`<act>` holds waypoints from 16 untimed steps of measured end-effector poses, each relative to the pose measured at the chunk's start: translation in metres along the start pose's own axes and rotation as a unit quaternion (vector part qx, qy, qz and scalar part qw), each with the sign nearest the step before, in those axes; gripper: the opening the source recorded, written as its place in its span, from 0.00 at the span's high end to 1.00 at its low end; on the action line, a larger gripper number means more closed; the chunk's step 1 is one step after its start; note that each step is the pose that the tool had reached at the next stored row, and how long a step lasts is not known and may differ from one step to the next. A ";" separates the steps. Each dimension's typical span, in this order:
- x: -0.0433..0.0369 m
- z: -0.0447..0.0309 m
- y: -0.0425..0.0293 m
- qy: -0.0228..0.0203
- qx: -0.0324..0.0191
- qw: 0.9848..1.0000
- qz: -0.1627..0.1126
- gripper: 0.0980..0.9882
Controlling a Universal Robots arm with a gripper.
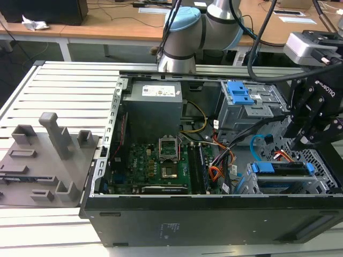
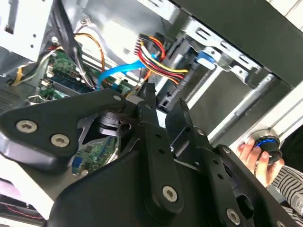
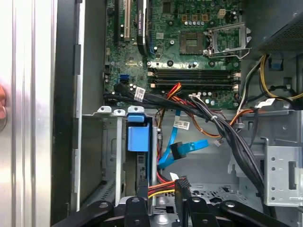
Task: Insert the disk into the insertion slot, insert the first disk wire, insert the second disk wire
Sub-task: 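Insert the second disk wire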
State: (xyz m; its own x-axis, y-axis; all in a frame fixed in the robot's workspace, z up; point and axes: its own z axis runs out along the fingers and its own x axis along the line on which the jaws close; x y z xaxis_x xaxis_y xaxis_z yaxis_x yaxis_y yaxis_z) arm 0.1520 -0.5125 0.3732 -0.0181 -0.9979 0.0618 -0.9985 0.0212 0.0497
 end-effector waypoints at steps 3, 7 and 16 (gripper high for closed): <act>-0.0132 -0.0008 0.0003 0.000 0.000 1.000 0.000 0.70; -0.0251 -0.0008 0.0026 0.001 0.001 1.000 -0.013 0.70; -0.0170 0.0013 0.0240 0.001 0.001 1.000 -0.020 0.70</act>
State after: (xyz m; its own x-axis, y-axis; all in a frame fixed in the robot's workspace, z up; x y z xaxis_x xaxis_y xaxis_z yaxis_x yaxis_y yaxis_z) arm 0.1282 -0.4951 0.3721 0.0217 -0.9978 0.0623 -0.9986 -0.0186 0.0497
